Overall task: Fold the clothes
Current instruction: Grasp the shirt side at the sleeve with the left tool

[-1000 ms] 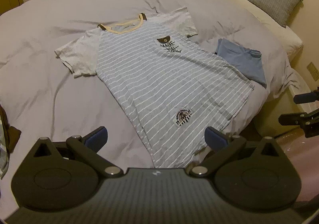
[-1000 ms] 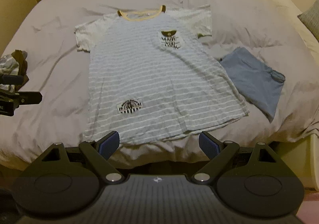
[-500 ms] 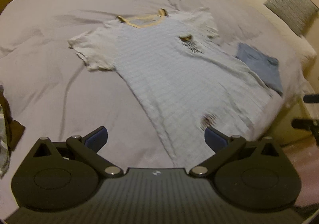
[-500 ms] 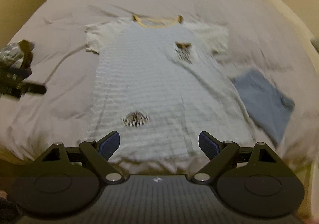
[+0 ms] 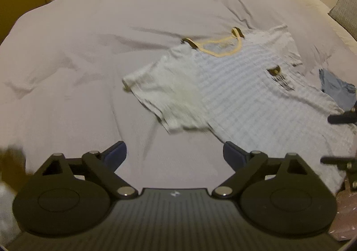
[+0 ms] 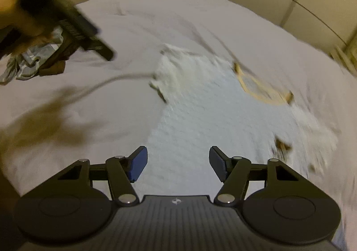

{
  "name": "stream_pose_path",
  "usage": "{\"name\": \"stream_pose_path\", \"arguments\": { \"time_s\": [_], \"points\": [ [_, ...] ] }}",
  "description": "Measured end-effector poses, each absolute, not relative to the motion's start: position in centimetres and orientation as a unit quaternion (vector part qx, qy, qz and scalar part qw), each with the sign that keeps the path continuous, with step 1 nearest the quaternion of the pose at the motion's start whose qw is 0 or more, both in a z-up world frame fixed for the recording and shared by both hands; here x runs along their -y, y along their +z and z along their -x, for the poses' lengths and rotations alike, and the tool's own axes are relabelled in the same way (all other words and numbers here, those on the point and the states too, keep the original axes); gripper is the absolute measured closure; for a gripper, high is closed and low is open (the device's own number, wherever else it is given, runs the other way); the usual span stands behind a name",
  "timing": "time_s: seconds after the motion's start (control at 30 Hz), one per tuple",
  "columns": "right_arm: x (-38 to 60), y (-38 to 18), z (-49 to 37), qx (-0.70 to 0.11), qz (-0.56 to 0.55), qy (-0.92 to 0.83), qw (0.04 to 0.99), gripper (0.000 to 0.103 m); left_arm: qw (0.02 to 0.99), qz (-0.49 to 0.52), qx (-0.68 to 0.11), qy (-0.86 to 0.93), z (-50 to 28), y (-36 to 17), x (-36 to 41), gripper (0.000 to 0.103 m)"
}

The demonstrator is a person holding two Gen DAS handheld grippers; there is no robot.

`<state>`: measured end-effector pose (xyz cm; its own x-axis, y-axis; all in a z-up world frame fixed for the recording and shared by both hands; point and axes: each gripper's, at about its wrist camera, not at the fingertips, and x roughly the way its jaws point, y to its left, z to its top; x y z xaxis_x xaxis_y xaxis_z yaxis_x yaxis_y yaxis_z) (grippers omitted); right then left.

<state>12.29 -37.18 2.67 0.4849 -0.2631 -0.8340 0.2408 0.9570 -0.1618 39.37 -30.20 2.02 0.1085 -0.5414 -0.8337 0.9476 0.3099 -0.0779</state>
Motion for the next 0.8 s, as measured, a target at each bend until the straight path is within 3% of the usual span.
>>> {"name": "stream_pose_path", "arguments": {
  "time_s": [0.13,0.23,0.33,0.47,0.67,0.77,0.8],
  "points": [
    [37.5,0.2,-18.2,-0.485,0.040,-0.143,0.862,0.045,0.685,-0.241,-0.406,-0.555,-45.8,-1.1,34.3,0.024],
    [38.2,-2.2,-22.6,-0.493,0.046,-0.157,0.854,0.054,0.667,-0.234,-0.418,-0.571,-50.4,-4.3,37.7,0.035],
    [39.0,-5.2,-26.5,-0.505,0.042,-0.173,0.845,0.062,0.654,-0.235,-0.429,-0.577,-53.7,-7.5,40.7,0.035],
    [39.2,-9.1,-30.4,-0.516,0.070,-0.168,0.837,0.064,0.637,-0.223,-0.441,-0.592,-56.0,-10.4,43.0,0.036],
    [39.2,-13.9,-34.1,-0.531,0.124,-0.151,0.824,0.068,0.617,-0.190,-0.462,-0.608,-58.0,-13.8,44.7,0.057],
    [38.8,-15.9,-34.9,-0.538,0.161,-0.139,0.816,0.069,0.612,-0.156,-0.478,-0.610,-58.9,-14.6,44.5,0.074],
    [38.7,-16.2,-35.0,-0.537,0.173,-0.136,0.814,0.069,0.612,-0.149,-0.482,-0.609,-59.2,-14.7,44.4,0.085]
  ]
}}
